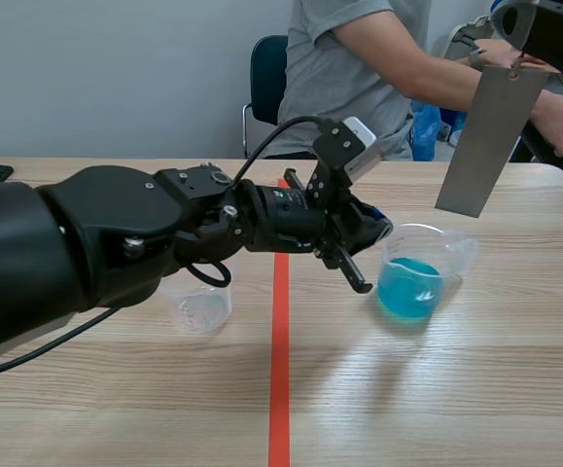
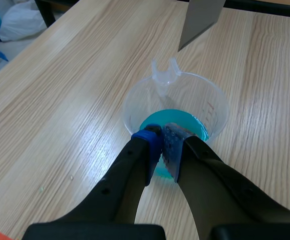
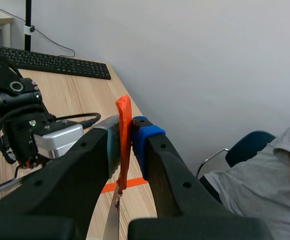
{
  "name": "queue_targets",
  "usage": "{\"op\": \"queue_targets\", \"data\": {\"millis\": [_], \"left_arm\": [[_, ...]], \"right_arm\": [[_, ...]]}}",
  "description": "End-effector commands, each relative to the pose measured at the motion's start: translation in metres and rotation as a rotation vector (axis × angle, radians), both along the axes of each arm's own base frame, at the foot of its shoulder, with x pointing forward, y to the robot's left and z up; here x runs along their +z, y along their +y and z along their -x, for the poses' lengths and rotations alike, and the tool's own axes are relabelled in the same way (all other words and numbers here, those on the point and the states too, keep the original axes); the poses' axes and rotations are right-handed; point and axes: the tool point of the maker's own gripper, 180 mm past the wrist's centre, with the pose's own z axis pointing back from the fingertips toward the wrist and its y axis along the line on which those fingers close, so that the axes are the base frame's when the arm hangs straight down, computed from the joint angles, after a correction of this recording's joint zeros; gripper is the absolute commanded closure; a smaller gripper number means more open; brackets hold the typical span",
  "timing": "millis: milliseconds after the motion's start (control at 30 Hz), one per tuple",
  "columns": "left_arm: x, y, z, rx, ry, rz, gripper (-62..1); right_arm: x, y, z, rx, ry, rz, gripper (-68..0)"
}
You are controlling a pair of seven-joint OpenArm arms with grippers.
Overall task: Do the redox reaction experiment.
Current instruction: 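Raise the plate and point at it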
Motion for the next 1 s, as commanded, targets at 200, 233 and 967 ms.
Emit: {"op": "queue_targets", "data": {"millis": [200,233,967], "left_arm": [[0.032,-0.027,0.002,-0.027,-0.040,0.123,-4.2],[0.034,-0.027,0.001,-0.024,-0.045,0.132,-4.2],[0.044,-0.030,0.002,-0.027,-0.057,0.186,-4.2]], "right_arm": [[0.020,-0.003,-0.002,0.003,-0.044,-0.026,-1.3],[0.020,-0.003,-0.002,0.003,-0.044,-0.026,-1.3],[0.020,-0.003,-0.002,0.003,-0.044,-0.026,-1.3]]}}
